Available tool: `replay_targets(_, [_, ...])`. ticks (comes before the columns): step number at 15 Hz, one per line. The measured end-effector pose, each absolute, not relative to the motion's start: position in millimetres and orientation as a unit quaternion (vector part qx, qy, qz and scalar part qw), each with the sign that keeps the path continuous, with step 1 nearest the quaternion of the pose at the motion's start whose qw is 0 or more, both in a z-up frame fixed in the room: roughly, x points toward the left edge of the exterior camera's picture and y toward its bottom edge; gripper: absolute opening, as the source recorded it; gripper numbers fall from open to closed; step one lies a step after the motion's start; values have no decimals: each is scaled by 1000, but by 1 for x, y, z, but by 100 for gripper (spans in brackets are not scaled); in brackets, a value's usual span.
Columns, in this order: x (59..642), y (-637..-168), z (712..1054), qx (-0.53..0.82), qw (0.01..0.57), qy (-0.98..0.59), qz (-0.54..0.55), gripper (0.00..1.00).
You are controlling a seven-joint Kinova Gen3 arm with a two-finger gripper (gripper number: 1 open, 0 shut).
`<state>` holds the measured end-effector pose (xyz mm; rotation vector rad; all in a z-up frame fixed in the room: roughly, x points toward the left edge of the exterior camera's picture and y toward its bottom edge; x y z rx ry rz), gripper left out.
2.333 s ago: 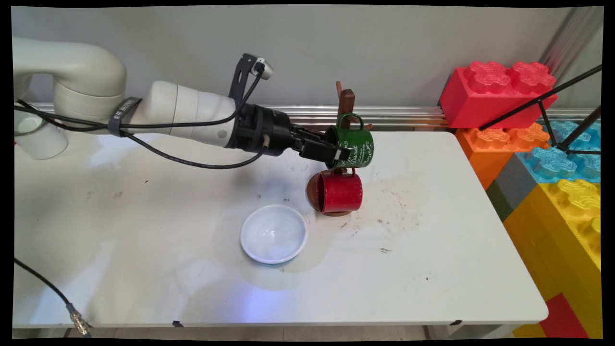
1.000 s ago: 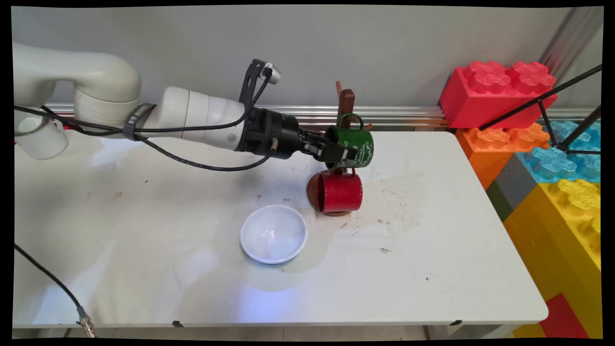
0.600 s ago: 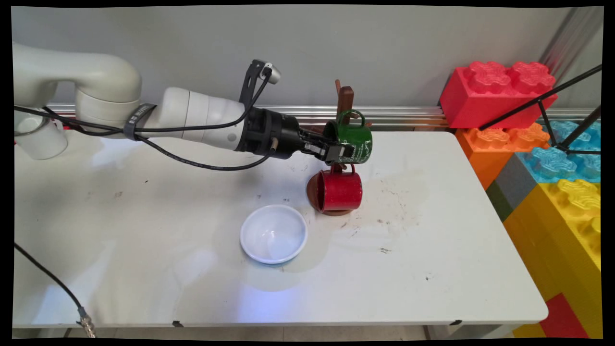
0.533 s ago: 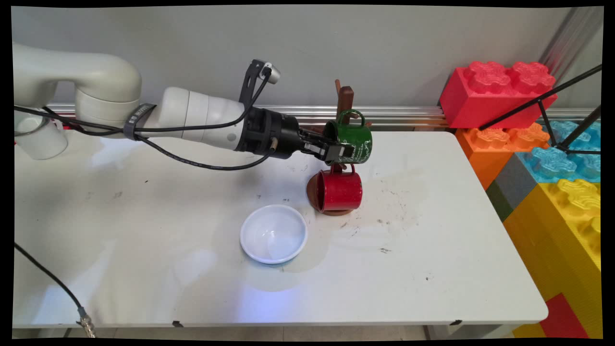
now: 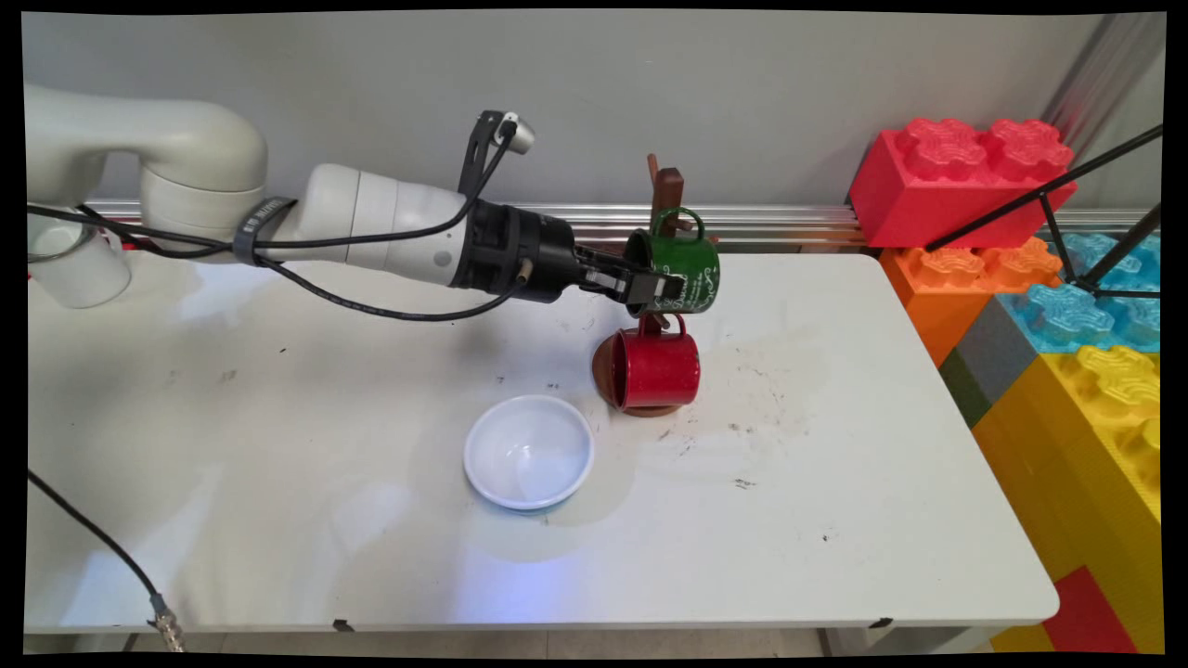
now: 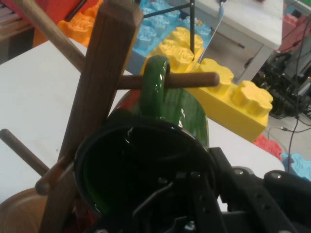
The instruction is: Place the picked object on the table
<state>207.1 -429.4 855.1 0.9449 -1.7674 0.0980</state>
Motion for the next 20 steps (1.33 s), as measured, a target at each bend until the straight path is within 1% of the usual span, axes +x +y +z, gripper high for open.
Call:
replay_targets(13, [201,-406,874,399,553,-732,-17,0])
replay_targets(20, [195,-393,892,390,556,-733,-34,0])
